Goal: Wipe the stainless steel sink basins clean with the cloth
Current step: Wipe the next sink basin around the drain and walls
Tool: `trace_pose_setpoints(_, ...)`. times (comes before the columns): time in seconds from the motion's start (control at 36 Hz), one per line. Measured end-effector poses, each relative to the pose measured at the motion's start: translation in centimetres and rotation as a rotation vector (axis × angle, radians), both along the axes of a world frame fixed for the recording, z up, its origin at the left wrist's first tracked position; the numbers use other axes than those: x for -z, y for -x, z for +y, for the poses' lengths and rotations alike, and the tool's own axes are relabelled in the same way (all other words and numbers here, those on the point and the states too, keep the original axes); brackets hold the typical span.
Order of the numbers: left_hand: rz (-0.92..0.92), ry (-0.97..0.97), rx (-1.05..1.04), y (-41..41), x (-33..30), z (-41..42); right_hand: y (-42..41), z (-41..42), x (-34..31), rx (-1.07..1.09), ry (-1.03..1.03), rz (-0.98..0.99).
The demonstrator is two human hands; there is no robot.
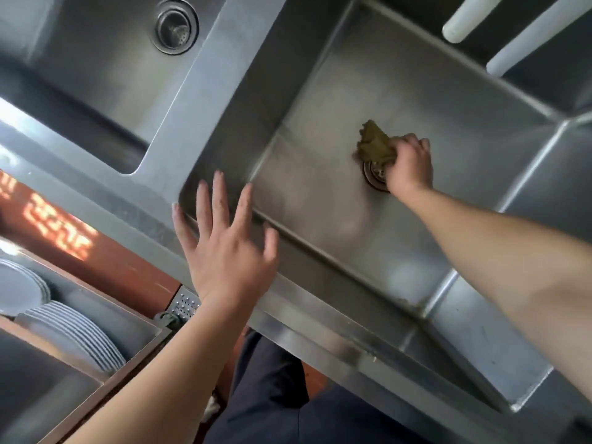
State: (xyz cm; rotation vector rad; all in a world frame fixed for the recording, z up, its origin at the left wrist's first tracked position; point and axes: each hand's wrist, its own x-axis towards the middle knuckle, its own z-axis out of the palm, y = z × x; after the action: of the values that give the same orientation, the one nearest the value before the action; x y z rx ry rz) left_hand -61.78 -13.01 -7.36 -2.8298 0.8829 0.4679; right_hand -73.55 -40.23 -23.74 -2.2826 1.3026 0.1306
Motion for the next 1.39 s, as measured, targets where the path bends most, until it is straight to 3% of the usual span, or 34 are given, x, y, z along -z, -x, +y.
trace_pose_setpoints(0.11, -0.002, -0.022, 0.000, 0.0, -0.1, -0.2, -5.0, 1.2, -1.2, -0.001, -0.025, -0.091)
trace_pose_setpoints(0.28, -0.022, 0.060, -0.040, 0.3, -0.2, -0.3, -12.6, 9.6, 0.9, -0.149, -0.353, -0.205)
trace_pose_setpoints(0.33, -0.027, 0.113, -0.089, 0.4, -0.2, -0.4, -13.9, 12.7, 2.3, -0.328, -0.267, -0.134)
trace_pose_setpoints(0.39, -0.020, 0.115, -0.130, 0.3, -0.1, -0.5, -14.3, 14.1, 3.5, -0.374, -0.176, -0.092)
trace_pose_setpoints(0.56, -0.015, 0.057, -0.138, 0.2, 0.1, -0.5, -13.4, 9.7, 3.8, -0.589, 0.055, 0.029)
trace_pose_setpoints(0.69, -0.013, 0.046, -0.131, 0.2, 0.2, -0.5, -10.9, 3.1, 4.0, -0.308, 0.103, 0.180)
trace_pose_setpoints(0.94, -0.032, 0.020, -0.115, 0.2, 0.6, -0.1, -1.4, -1.2, 4.2, -0.088, -0.075, 0.286)
trace_pose_setpoints(1.14, -0.025, 0.035, -0.111, 0.3, 0.4, -0.1, 5.4, 0.6, -1.0, 0.266, -0.185, 0.030)
trace_pose_setpoints(1.39, -0.001, 0.029, -0.087, 0.4, -0.1, 0.0, 12.4, 6.9, -13.1, 0.821, -0.402, -0.401)
